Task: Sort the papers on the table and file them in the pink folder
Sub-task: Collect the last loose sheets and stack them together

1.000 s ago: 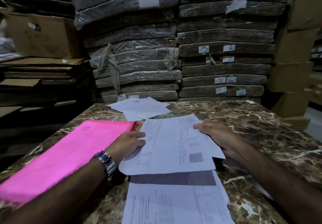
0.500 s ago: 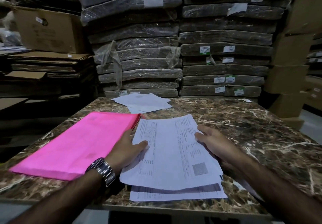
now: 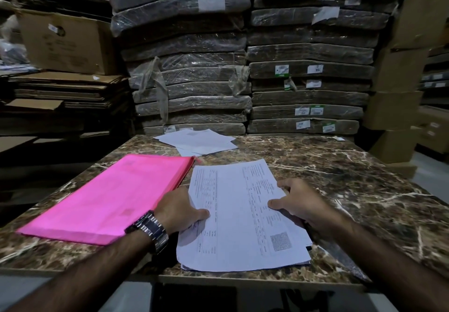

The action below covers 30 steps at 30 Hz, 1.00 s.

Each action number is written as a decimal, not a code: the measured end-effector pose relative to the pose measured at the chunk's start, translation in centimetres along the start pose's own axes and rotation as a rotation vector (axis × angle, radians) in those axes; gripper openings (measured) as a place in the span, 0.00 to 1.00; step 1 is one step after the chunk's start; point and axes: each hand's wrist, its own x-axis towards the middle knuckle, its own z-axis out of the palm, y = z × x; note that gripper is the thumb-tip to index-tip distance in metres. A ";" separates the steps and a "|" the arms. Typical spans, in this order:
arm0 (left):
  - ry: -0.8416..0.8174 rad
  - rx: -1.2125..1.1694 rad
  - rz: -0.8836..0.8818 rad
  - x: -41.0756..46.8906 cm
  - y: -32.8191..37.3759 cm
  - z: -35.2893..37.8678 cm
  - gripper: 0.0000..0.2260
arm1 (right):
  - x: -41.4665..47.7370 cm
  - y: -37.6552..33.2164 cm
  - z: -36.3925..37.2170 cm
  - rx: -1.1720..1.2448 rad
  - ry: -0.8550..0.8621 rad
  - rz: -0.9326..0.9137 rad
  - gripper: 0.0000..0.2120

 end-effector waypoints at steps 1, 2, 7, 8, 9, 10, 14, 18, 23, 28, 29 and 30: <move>0.002 0.044 -0.009 -0.1 0.2 -0.2 0.10 | 0.1 0.0 0.0 -0.061 0.006 0.000 0.16; 0.008 0.094 -0.025 -0.1 0.3 -0.2 0.12 | 0.2 0.0 0.0 -0.141 0.014 -0.002 0.15; 0.045 0.236 -0.023 0.2 0.7 -0.3 0.21 | 0.5 -0.9 0.2 -0.406 -0.001 0.010 0.11; 0.024 0.244 -0.015 0.2 0.9 -0.4 0.22 | 0.5 -1.1 0.2 -0.370 -0.020 0.024 0.13; -0.003 0.253 -0.008 0.2 1.0 -0.5 0.22 | 0.6 -1.3 0.1 -0.304 -0.035 0.039 0.14; -0.024 0.259 -0.004 0.3 1.1 -0.5 0.22 | 0.8 -1.5 0.0 -0.226 -0.048 0.046 0.14; -0.055 0.264 -0.005 1.0 0.7 -0.5 0.23 | 1.2 -1.9 -0.6 -0.029 -0.103 0.078 0.13; -0.079 0.290 -0.001 1.5 0.3 -0.2 0.24 | 2.4 -1.6 -0.5 0.068 -0.118 0.151 0.12; -0.083 0.367 0.004 2.2 0.3 -0.4 0.25 | 3.7 -1.6 -0.9 0.060 -0.081 0.153 0.10; -0.130 0.431 0.011 3.8 0.8 -0.8 0.22 | 5.8 -1.5 -0.4 -0.308 0.080 0.101 0.17; -0.109 0.449 0.012 4.4 0.9 -1.0 0.22 | 6.3 -1.5 -0.2 -0.389 0.134 0.074 0.19; -0.074 0.458 0.020 5.3 1.0 -1.2 0.21 | 6.9 -1.7 0.0 -0.445 0.184 0.036 0.20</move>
